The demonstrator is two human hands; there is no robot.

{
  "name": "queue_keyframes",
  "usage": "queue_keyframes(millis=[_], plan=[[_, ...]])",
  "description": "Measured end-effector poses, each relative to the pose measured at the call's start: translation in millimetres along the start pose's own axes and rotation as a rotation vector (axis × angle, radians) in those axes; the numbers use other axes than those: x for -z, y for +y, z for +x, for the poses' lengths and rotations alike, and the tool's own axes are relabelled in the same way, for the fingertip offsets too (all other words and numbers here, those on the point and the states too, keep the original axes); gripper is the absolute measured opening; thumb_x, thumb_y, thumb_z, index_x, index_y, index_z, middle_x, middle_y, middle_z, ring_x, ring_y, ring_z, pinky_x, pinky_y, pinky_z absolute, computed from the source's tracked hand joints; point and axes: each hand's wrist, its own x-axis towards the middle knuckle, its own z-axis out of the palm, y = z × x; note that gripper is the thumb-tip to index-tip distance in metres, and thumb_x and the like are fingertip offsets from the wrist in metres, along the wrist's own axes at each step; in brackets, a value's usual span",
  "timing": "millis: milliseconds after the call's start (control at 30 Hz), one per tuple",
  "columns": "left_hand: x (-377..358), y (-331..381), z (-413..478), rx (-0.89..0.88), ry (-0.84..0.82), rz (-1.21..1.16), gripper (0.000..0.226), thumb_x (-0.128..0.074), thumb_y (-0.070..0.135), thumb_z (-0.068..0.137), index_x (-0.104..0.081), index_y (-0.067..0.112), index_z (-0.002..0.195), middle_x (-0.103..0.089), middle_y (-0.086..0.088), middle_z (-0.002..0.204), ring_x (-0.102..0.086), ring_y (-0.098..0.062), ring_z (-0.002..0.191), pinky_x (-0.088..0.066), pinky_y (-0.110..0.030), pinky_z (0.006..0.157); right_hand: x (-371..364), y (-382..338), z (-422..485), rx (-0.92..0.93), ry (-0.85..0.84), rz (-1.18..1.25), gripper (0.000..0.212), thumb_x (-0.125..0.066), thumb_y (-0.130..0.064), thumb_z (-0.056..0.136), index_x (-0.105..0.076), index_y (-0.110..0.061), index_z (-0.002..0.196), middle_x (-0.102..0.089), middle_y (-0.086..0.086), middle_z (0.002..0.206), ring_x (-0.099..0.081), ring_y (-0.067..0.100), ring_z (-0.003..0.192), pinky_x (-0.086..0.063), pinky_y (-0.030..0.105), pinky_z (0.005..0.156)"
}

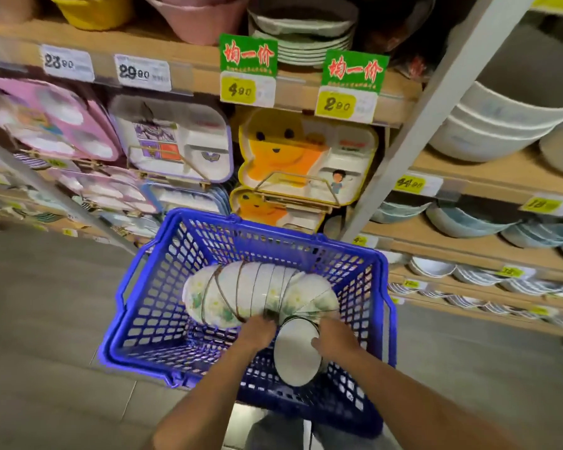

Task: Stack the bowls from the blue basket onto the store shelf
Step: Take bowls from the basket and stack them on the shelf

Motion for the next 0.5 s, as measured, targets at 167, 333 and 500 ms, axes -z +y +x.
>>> queue_keyframes(millis=[167,333,500], plan=[[-33.9,-17.7,19.4,0.054,-0.181,0.043,0.036,-0.043,0.018,0.099,-0.059,-0.010,0.115,-0.060,-0.029,0.120,-0.058,-0.025,0.102,-0.037,-0.029,0.072,-22.1,11.7,4.0,-0.092,0.010,0.038,0.037,-0.056,-0.021,0.088,-0.049,-0.006,0.121,-0.054,0.015,0.125,-0.058,0.031,0.112,-0.048,0.034,0.086],[-50.0,-21.4,31.1,0.168,-0.220,-0.017,0.044,-0.043,0.014,0.097,-0.045,-0.011,0.133,-0.053,-0.026,0.133,-0.053,-0.036,0.122,-0.047,-0.040,0.089,-35.0,16.3,11.8,-0.143,0.017,0.126,0.042,-0.047,-0.017,0.092,-0.039,-0.003,0.131,-0.053,0.018,0.128,-0.058,0.032,0.110,-0.046,0.032,0.082],[-51.7,-16.5,32.9,0.208,-0.221,-0.174,0.041,-0.042,0.013,0.098,-0.046,-0.011,0.131,-0.058,-0.025,0.120,-0.059,-0.035,0.108,-0.045,-0.037,0.078,-39.2,14.1,15.7,-0.120,0.013,0.080,0.057,-0.041,-0.009,0.093,-0.022,-0.004,0.147,-0.037,0.018,0.143,-0.054,0.035,0.116,-0.046,0.037,0.091]])
